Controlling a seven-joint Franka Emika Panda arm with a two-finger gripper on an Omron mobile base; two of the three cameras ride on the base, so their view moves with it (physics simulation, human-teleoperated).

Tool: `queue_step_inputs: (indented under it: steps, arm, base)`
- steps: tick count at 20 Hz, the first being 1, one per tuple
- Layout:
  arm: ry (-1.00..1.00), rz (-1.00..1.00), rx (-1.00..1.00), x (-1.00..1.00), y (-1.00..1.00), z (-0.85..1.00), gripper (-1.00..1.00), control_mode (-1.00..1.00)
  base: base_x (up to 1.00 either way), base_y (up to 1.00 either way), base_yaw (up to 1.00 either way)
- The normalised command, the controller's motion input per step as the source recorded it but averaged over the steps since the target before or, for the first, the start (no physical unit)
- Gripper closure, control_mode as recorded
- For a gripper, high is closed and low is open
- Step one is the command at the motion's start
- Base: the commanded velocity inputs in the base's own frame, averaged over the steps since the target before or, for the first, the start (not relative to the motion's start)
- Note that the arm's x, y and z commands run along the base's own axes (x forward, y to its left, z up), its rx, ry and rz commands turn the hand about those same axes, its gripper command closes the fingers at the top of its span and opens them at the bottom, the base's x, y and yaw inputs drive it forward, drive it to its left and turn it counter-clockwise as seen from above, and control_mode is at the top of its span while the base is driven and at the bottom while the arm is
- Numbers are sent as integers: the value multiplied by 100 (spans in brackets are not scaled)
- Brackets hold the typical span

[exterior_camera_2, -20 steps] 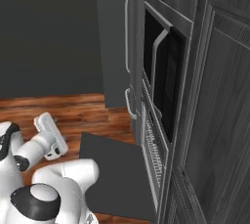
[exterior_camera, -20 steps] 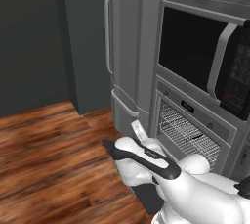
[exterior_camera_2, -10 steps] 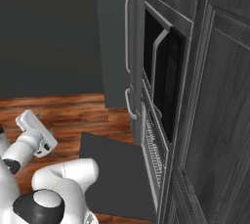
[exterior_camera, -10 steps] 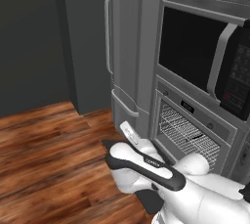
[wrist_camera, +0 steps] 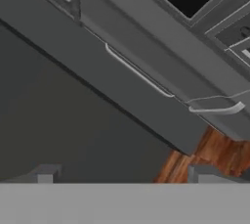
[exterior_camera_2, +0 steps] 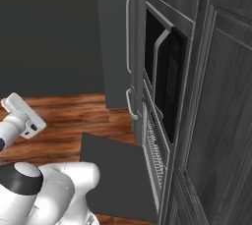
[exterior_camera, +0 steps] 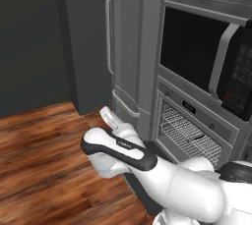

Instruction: Place the fish on the bottom rack of the oven, and slide the tray back inside. Close the oven door.

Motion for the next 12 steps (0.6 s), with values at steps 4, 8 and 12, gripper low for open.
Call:
queue_step_inputs:
  steps: [4,8,12]
  arm:
    - [0,-5,-32,0,1,75,-100,-100]
    - [0,0,-45,0,-1,76,-100,-100]
    - [0,0,-48,0,-16,68,-100,-100]
  base:
    - [0,0,0]
    - [0,0,0]
    - [0,0,0]
